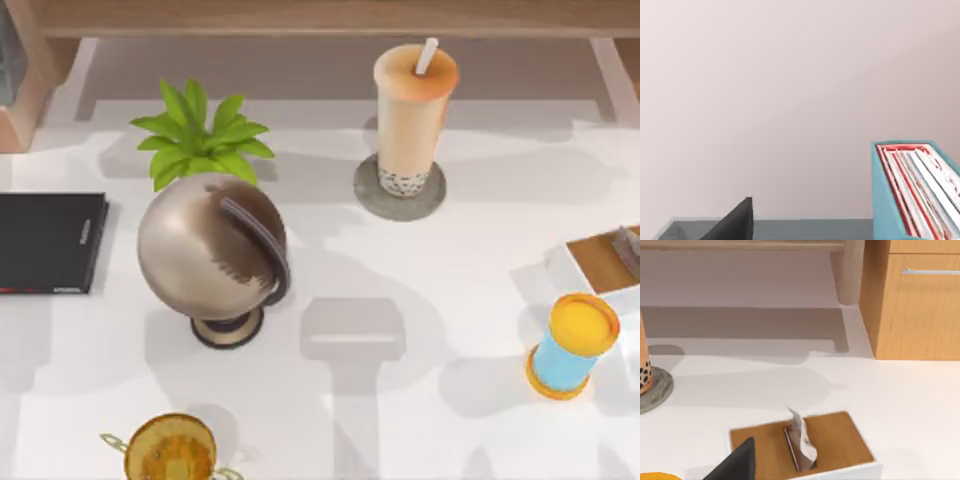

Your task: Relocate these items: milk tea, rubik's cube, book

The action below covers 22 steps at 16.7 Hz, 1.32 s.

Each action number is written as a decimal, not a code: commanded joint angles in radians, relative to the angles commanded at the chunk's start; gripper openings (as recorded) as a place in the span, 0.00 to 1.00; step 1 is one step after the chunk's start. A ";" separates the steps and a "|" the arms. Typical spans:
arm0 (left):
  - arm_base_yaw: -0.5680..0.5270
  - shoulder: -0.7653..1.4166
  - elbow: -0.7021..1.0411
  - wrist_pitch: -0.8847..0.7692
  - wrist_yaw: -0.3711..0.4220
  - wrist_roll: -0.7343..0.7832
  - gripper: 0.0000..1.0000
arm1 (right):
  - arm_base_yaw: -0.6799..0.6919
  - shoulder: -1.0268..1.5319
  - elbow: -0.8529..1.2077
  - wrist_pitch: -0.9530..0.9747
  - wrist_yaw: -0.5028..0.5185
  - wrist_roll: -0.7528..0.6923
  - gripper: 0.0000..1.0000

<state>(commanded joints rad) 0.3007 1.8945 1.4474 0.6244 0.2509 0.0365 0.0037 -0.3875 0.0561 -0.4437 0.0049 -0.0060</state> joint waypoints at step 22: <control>-0.031 0.161 0.026 -0.050 0.059 -0.034 1.00 | 0.000 0.000 0.000 0.000 0.000 0.000 1.00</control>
<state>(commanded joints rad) 0.2693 2.0556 1.4729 0.5744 0.3099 0.0025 0.0037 -0.3875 0.0561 -0.4437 0.0049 -0.0060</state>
